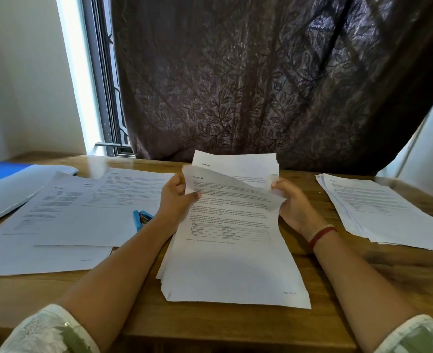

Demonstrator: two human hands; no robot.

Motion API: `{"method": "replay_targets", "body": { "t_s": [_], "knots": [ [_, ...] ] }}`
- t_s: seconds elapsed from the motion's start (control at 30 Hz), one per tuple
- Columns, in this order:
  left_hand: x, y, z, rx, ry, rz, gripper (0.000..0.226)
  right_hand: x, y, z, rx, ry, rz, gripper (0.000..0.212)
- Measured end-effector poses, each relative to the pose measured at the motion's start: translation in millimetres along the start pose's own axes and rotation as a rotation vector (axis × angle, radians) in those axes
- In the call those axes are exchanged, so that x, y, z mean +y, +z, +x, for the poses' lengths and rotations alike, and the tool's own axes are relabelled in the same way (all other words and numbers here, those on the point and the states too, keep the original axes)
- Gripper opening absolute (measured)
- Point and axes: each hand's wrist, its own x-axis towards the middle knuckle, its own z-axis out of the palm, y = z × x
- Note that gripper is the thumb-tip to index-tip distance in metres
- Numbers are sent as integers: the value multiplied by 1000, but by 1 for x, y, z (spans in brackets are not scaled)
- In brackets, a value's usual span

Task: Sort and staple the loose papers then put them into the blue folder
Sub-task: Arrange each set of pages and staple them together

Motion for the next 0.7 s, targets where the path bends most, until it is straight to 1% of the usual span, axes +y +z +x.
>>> {"method": "replay_targets", "body": {
  "t_s": [0.03, 0.1, 0.2, 0.23, 0.3, 0.33, 0.4, 0.43, 0.5, 0.57, 0.6, 0.7],
  "knots": [
    [0, 0, 1, 5, -2, -16, 21, -1, 2, 0, 18, -4, 19, 42],
    [2, -2, 2, 3, -34, -50, 5, -4, 5, 0, 118, -9, 80, 53],
    [4, -2, 3, -14, -84, -49, 3, -10, 8, 3, 297, 37, 161, 35],
    [5, -2, 2, -22, -81, -47, 3, -11, 7, 5, 350, 64, 171, 28],
    [5, -1, 1, -39, -73, -52, 3, -8, 4, 6, 433, 60, 152, 10],
    [5, 0, 1, -40, -77, -54, 3, -4, 2, 7, 479, 32, 86, 4],
    [6, 0, 1, -33, -94, -41, 6, 6, -3, 10, 581, -47, -101, 17],
    [6, 1, 2, -34, -101, -35, 5, 8, -4, 9, 640, -86, -190, 19],
    [4, 1, 2, -40, -110, -32, 3, 12, -6, 10, 734, -144, -365, 12],
    [1, -1, 3, -47, -110, -58, 2, 12, -8, 8, 748, -190, -509, 5],
    [-1, -1, 4, -50, -109, -76, 2, 11, -7, 6, 738, -220, -543, 4],
    [-4, -2, 4, -47, -102, -82, 6, 12, -5, 4, 699, -278, -522, 6]
  ]
}}
